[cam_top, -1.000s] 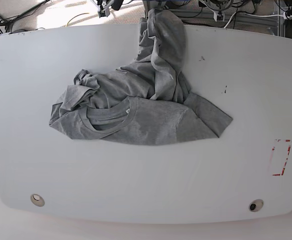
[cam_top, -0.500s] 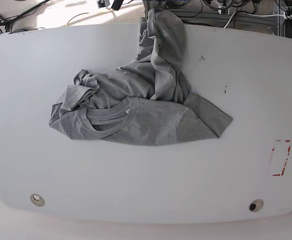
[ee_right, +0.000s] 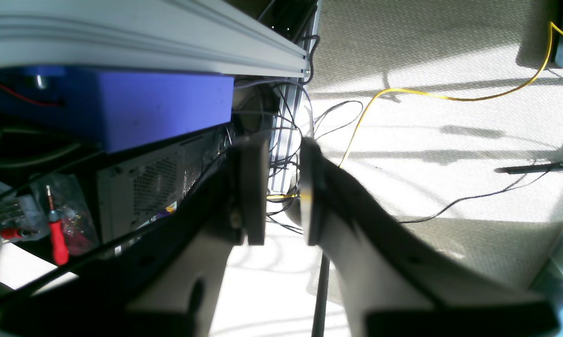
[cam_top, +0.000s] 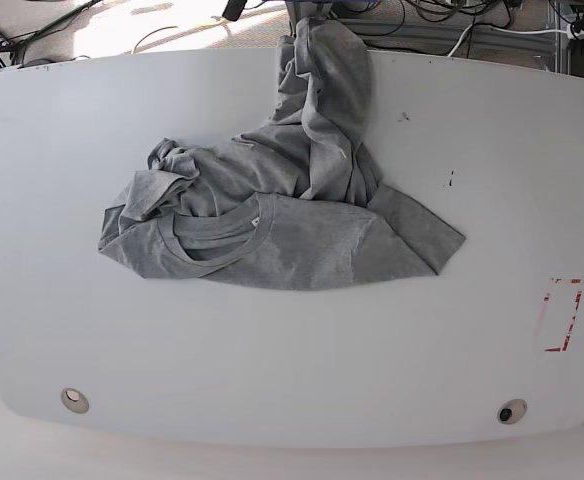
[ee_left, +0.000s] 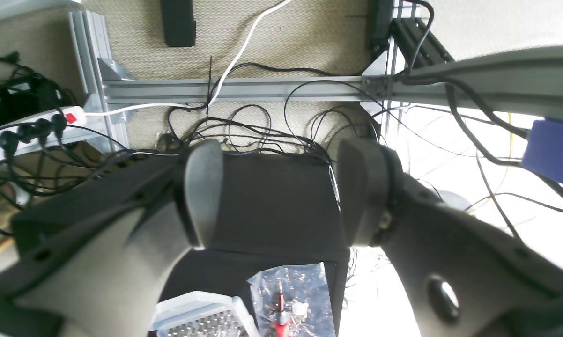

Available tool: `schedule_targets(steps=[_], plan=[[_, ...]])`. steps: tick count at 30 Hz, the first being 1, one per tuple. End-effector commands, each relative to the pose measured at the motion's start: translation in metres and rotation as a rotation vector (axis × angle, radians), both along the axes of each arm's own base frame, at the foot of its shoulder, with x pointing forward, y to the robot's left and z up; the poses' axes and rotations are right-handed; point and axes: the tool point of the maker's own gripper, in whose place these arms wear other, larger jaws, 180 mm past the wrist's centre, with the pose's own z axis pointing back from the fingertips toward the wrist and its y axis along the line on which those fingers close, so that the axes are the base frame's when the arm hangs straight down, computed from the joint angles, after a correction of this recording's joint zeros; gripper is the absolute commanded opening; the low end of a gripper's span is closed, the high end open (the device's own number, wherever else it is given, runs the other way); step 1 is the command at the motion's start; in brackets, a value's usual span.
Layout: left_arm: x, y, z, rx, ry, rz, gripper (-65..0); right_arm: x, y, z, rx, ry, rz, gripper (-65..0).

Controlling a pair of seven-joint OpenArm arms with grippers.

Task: Fold the T-shirt properly

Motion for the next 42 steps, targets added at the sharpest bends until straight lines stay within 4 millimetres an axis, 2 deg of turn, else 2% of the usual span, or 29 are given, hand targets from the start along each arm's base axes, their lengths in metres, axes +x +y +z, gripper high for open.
schedule_targets(steps=[1, 11, 17, 20, 24, 30, 40, 42], plan=[[0.000, -0.003, 0.018, 0.009, -0.037, 0.002, -29.7, 0.010, -0.010, 0.021, -0.017, -0.057, -0.011, -54.2], [0.009, -0.004, 0.082, 0.026, -0.143, 0.008, -29.7, 0.041, -0.032, 0.081, -0.091, -0.173, 0.012, -54.2], [0.026, -0.002, 0.133, 0.001, -0.249, 0.060, -29.7, 0.066, -0.036, 0.125, -0.101, -0.259, 0.063, -54.2], [0.033, -0.002, 0.151, 0.000, -0.284, 0.056, -29.7, 0.078, -0.034, 0.141, -0.077, -0.289, 0.054, -54.2], [0.044, -0.004, 0.169, 0.007, -0.324, 0.041, -29.7, 0.094, -0.046, 0.156, -0.071, -0.324, 0.008, -54.2], [0.052, -0.005, 0.175, 0.008, -0.350, 0.036, -29.7, 0.127, -0.063, 0.166, -0.070, -0.412, -0.020, -54.2], [0.098, -0.008, 0.177, -0.002, -0.478, 0.035, -29.2, 0.188, -0.062, 0.183, -0.051, -0.580, -0.025, -53.3], [0.106, -0.014, 0.176, -0.021, -0.499, 0.032, -28.6, 0.201, -0.062, 0.187, -0.050, -0.612, -0.025, -52.2]])
